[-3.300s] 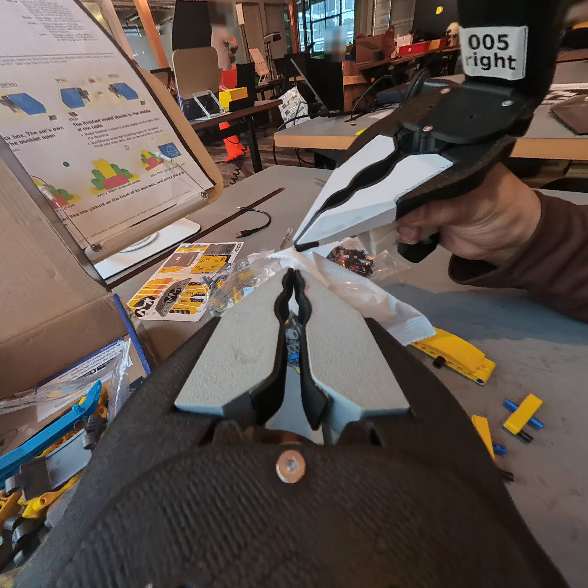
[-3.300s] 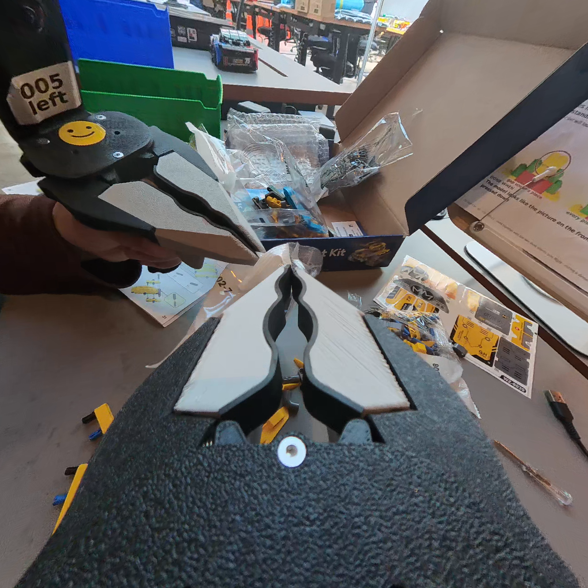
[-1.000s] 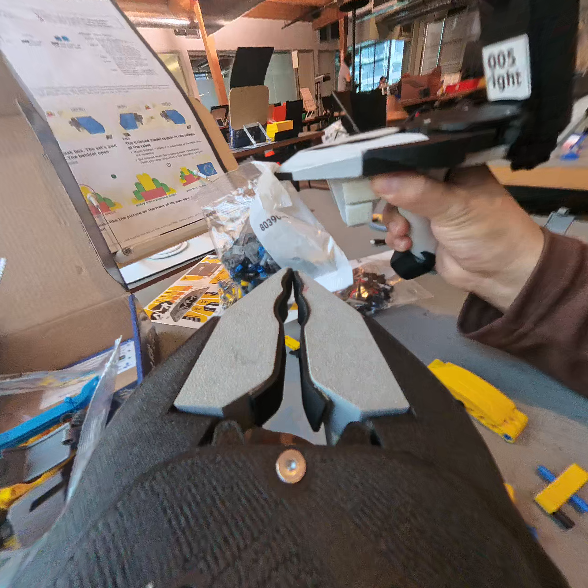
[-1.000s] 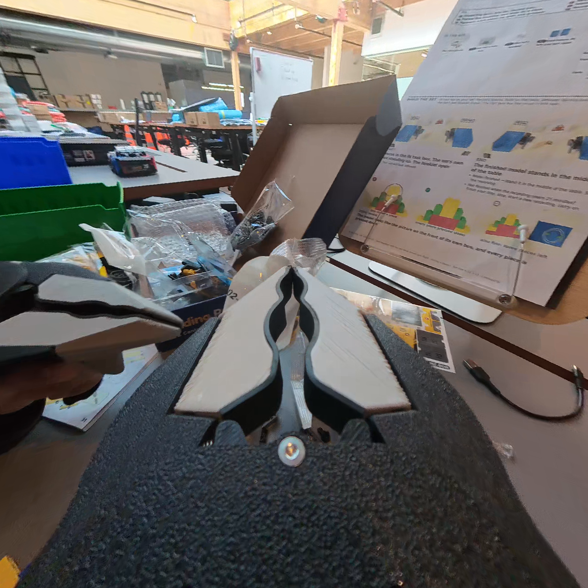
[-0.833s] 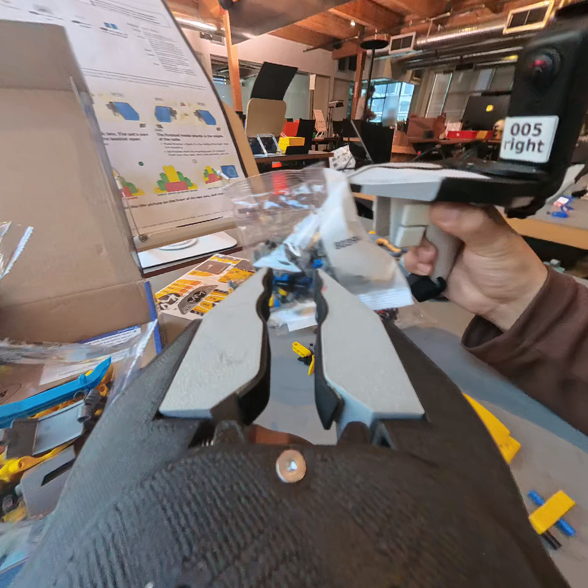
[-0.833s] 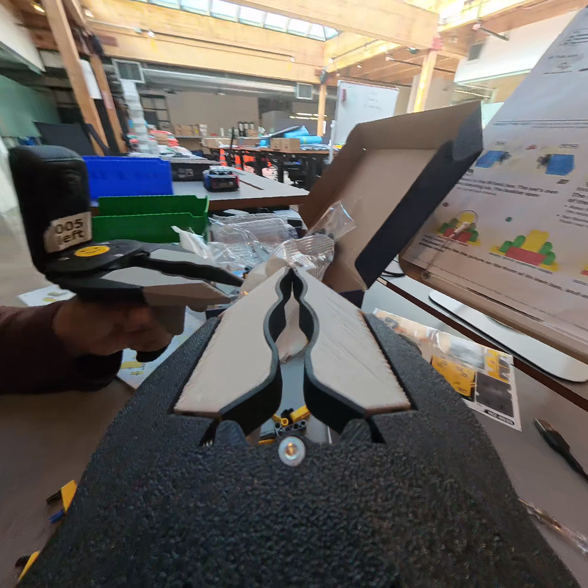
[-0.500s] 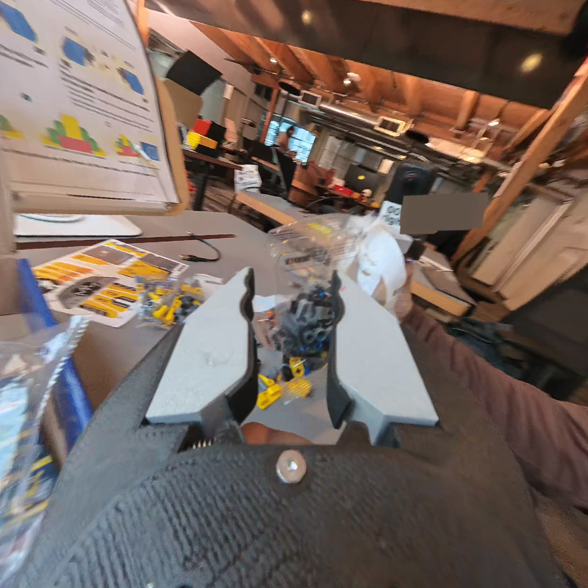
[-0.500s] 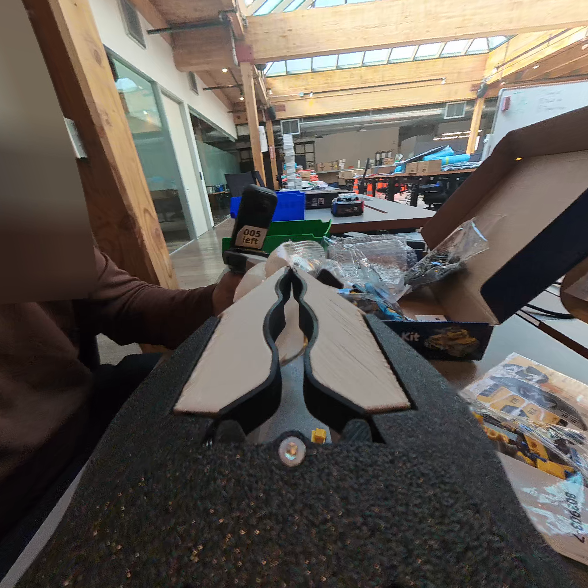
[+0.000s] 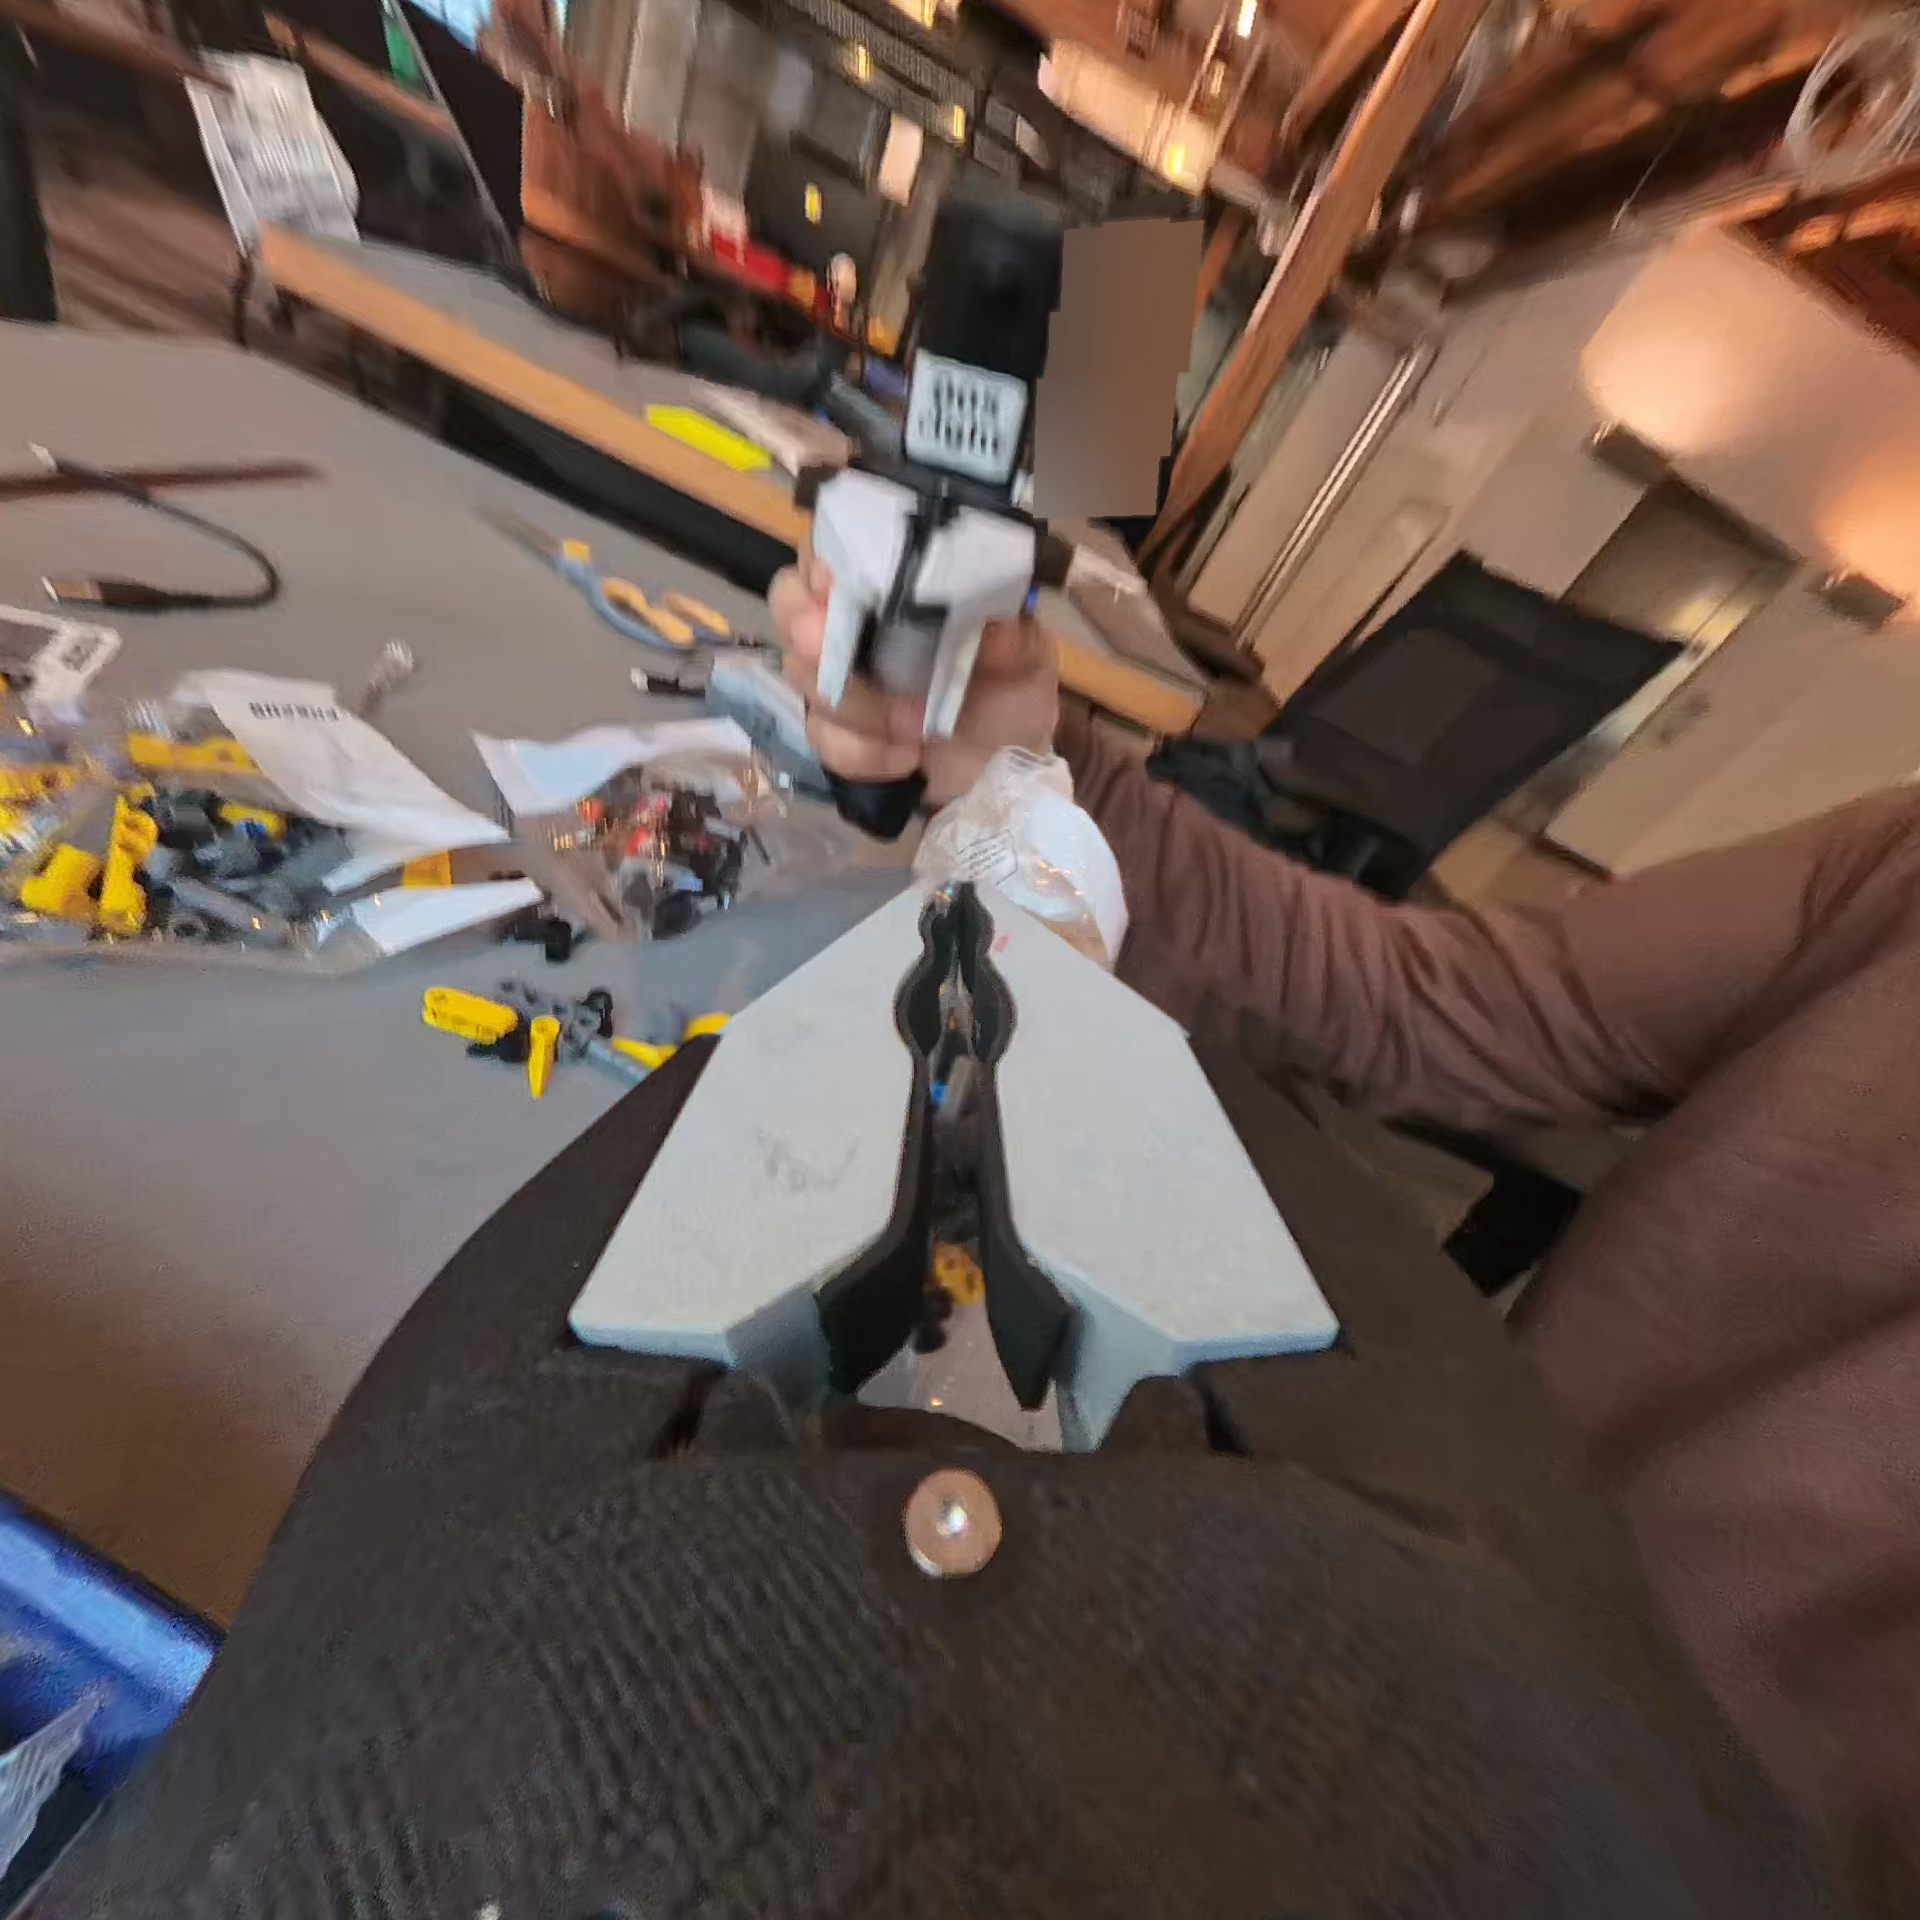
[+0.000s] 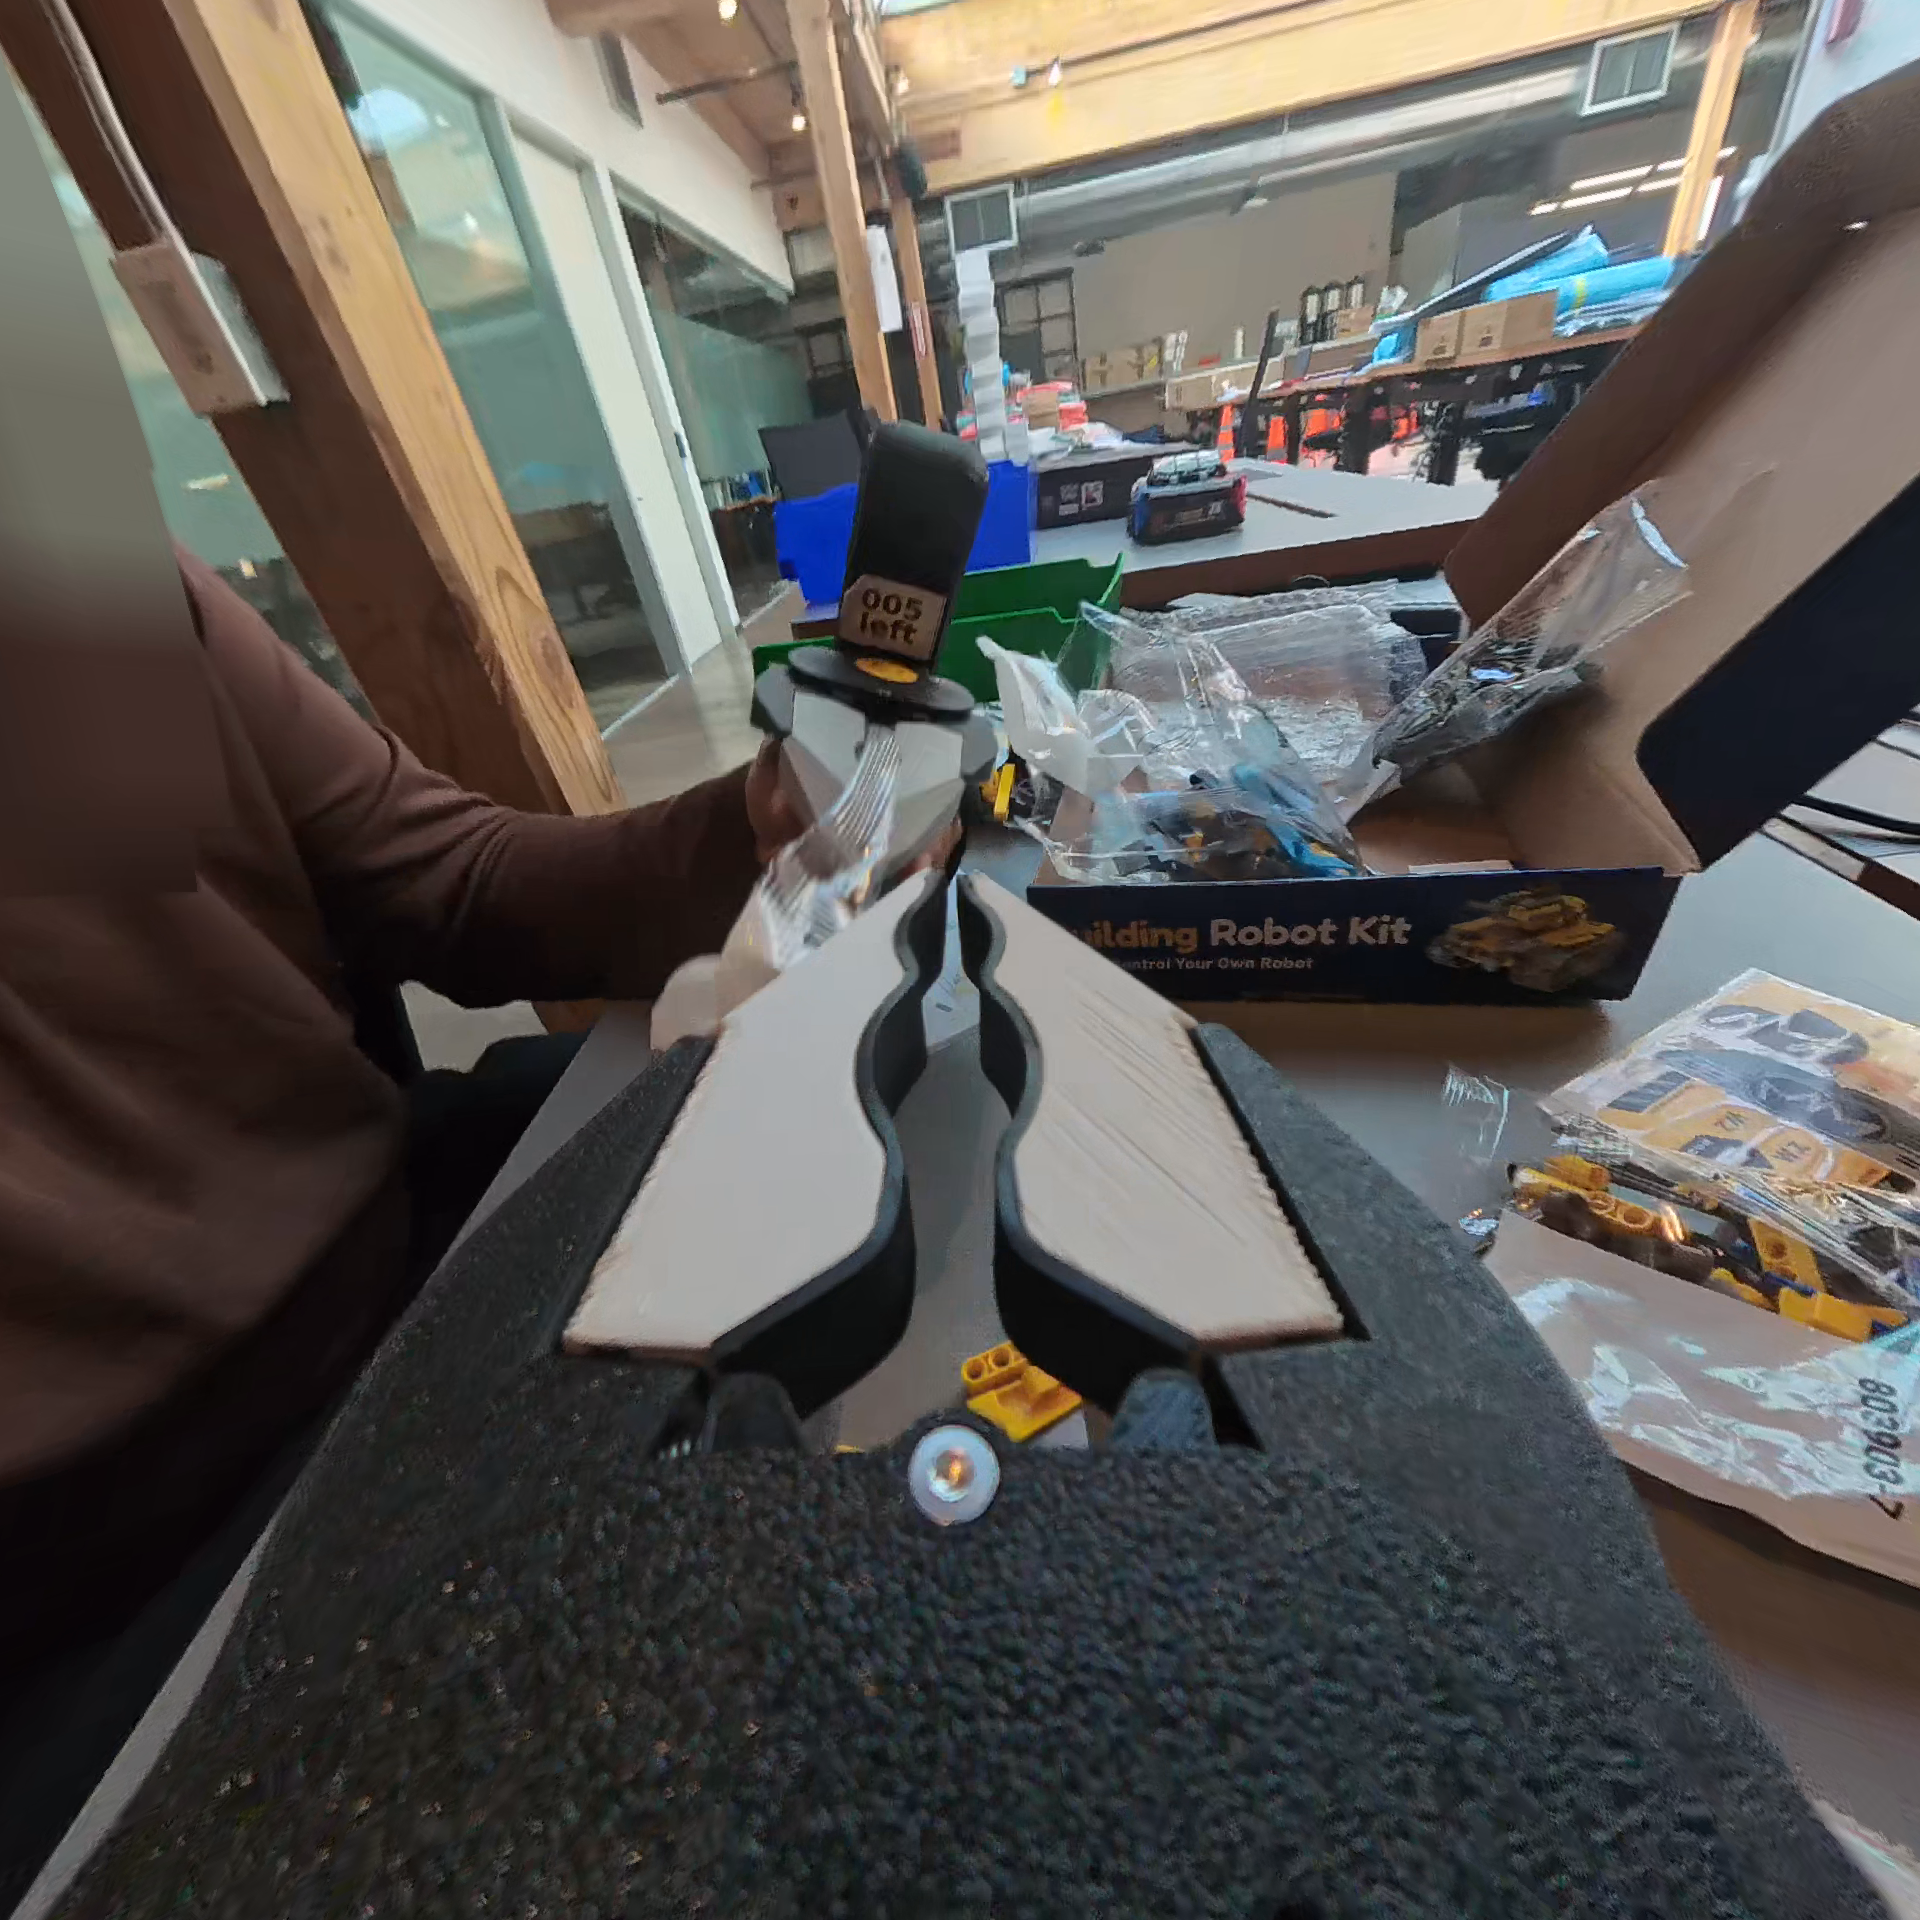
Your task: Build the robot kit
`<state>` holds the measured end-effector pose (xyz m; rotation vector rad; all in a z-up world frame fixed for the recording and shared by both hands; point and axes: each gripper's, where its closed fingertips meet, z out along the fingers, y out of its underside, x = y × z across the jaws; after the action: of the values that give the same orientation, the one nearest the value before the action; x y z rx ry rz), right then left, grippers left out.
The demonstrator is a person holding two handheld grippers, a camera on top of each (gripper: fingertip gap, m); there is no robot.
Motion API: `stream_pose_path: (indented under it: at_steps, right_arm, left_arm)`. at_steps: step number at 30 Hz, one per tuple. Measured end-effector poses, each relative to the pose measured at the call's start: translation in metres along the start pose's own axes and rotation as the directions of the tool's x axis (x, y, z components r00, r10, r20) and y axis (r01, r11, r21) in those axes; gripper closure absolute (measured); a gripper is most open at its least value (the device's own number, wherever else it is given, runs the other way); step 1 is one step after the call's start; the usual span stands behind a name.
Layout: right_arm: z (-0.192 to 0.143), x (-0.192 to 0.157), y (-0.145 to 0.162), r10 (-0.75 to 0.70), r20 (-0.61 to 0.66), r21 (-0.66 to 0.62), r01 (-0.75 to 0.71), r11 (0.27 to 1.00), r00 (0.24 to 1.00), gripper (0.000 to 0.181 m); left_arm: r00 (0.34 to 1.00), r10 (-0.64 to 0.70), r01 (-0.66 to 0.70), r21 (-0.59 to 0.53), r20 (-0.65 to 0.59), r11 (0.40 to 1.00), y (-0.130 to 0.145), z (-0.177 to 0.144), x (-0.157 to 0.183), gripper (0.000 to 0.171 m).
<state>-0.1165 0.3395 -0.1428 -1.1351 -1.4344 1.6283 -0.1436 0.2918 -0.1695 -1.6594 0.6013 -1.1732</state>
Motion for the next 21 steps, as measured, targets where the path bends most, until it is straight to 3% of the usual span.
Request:
stream_pose_path:
  at_steps: [3, 7, 10, 15, 21]
  right_arm:
    - [-0.002, 0.004, 0.003, 0.027, 0.001, -0.009, -0.026, 1.000, 1.000, 0.181]
    - [-0.006, 0.031, 0.010, -0.019, -0.184, -0.059, 0.008, 0.998, 0.983, 0.180]
    - [-0.018, 0.058, 0.010, -0.015, -0.346, -0.053, -0.004, 0.999, 0.938, 0.175]
    - [-0.054, 0.104, 0.024, -0.036, -0.625, -0.125, -0.055, 0.991, 0.779, 0.166]
    - [-0.094, 0.138, 0.063, -0.106, -0.809, -0.276, -0.215, 0.937, 0.579, 0.161]
  left_arm:
    - [0.997, 0.067, -0.060, -0.160, 0.039, 0.985, 0.029, 0.011, -0.004, 0.171]
    - [0.998, 0.067, -0.069, -0.188, -0.017, 0.980, 0.038, 0.018, 0.005, 0.171]
    - [0.996, 0.080, -0.070, -0.226, 0.034, 0.972, 0.046, 0.022, -0.005, 0.171]
    - [0.994, 0.077, -0.059, -0.211, 0.076, 0.976, 0.046, 0.024, -0.012, 0.171]
    - [0.992, 0.075, -0.056, -0.189, 0.096, 0.980, 0.043, 0.027, -0.015, 0.171]
